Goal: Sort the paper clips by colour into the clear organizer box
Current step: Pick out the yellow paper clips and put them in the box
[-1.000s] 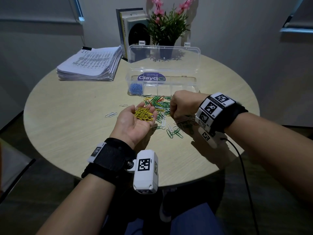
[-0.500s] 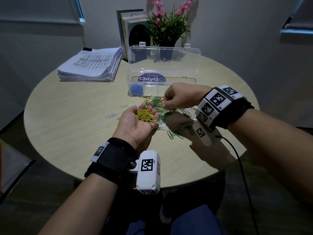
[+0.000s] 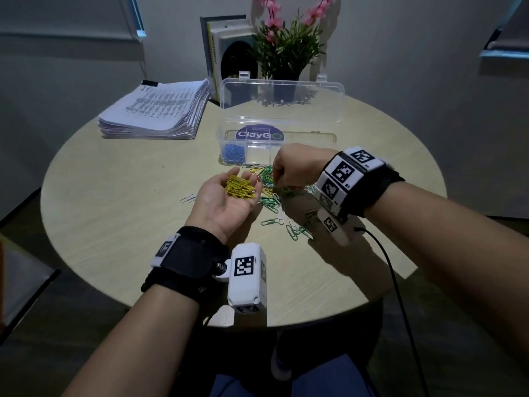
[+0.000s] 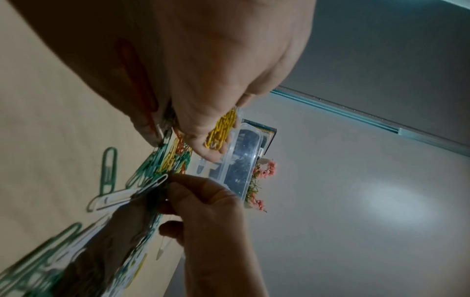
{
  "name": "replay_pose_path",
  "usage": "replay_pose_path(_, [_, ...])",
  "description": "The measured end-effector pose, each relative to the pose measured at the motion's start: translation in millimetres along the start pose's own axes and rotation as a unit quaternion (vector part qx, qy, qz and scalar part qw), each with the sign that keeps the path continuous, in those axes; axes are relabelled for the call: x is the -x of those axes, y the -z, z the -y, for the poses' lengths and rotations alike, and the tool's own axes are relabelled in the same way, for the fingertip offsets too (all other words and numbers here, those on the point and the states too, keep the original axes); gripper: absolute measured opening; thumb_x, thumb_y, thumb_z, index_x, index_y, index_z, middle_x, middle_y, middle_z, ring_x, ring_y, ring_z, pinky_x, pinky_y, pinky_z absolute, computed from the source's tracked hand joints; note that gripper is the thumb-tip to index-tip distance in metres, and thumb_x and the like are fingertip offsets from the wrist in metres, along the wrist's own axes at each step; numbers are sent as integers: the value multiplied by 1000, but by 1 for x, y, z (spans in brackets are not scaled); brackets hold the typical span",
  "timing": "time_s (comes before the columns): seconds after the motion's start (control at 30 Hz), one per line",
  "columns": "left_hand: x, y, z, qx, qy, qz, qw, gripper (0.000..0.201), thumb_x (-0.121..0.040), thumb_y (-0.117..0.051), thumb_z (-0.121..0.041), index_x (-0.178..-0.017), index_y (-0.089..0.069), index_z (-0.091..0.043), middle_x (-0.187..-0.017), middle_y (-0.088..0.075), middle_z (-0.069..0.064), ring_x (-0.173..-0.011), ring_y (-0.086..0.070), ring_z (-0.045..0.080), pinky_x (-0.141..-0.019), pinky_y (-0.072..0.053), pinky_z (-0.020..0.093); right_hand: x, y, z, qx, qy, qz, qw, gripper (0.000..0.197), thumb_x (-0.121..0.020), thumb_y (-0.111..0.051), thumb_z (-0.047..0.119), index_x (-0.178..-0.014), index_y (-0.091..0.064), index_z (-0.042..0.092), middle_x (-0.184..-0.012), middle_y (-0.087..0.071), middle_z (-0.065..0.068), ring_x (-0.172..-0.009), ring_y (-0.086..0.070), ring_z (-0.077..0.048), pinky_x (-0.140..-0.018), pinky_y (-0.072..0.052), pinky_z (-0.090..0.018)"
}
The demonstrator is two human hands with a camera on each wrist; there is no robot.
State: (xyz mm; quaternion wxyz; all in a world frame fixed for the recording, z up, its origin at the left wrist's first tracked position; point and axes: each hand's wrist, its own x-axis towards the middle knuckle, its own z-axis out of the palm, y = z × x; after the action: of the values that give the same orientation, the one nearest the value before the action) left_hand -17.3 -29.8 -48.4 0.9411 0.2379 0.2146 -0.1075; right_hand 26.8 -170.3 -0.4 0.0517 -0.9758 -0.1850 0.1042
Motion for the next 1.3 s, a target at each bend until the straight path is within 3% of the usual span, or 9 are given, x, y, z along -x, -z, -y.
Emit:
replay_pose_path(0.13, [-5,0,-9,20,-4,9,1000,26,-98,-32,-14,-86,-54,-8,-81,-54,11,-76,-54,22,-86,-46,36,-14,-17,-3,33,-20,-14,999,20,-86,-62,12,-102,-73,8,-102,-70,-12,-92,-64,-27,-77,-50,-32])
replay_pose_path(0.3, [-9,4,-14,20,-8,4,1000,28,-100,-30,-16,-88,-54,-7,-82,-54,12,-75,-54,23,-84,-47,37,-19,-16,-3,45,-21,7,999,19,-82,-68,16,-98,-73,6,-96,-70,-14,-81,-60,-25,-65,-43,-27])
replay_pose_path(0.5, [-9,13,-14,13,-9,-14,1000,31,-102,-30,-19,-90,-55,-5,-87,-55,14,-80,-56,25,-80,-48,40,-22,-14,-5,22,-31,15,999,21,-85,-57,12,-97,-72,5,-95,-69,-12,-77,-55,-21,-60,-42,-24])
replay_pose_path(0.63, [-8,15,-14,11,-11,-18,1000,31,-101,-31,-19,-91,-55,-4,-88,-56,14,-82,-56,25,-88,-47,40,-22,-10,-5,9,-32,3,999,13,-77,-65,15,-85,-72,7,-76,-64,-5,-69,-54,-18,-61,-43,-26])
replay_pose_path(0.73, [-6,16,-15,5,-10,-18,1000,31,-101,-30,-19,-91,-55,-4,-87,-55,14,-81,-55,25,-85,-47,40,-21,-7,-2,-19,-20,-2,1000,4,-77,-66,17,-76,-69,14,-69,-60,0,-68,-55,-15,-63,-46,-27])
replay_pose_path(0.83, [-6,16,-17,-11,-10,-26,1000,31,-102,-30,-20,-90,-55,-5,-88,-55,14,-82,-56,25,-84,-46,41,-19,0,0,-101,-4,4,995,12,-80,-63,13,-69,-65,15,-66,-62,1,-60,-55,-11,-65,-50,-28])
replay_pose_path(1.03, [-8,11,-15,-50,7,-32,998,33,-101,-31,-23,-91,-58,-7,-92,-59,14,-86,-57,25,-82,-45,40,-12,14,16,-243,47,16,969,7,-85,-62,4,-82,-69,3,-69,-67,-6,-57,-61,-11,-57,-52,-23])
replay_pose_path(1.13, [-9,8,-13,-28,10,-17,999,34,-101,-31,-23,-90,-58,-6,-90,-60,16,-84,-57,26,-88,-45,39,-11,18,25,-244,63,11,968,10,-87,-63,6,-93,-70,2,-78,-70,-9,-66,-66,-15,-66,-58,-27])
replay_pose_path(1.3, [-6,10,-17,-16,-9,-19,1000,33,-101,-30,-22,-92,-58,-6,-94,-57,14,-87,-56,26,-84,-46,41,-15,11,18,-94,13,-15,995,15,-85,-62,3,-94,-73,2,-85,-73,-11,-69,-66,-19,-75,-60,-38])
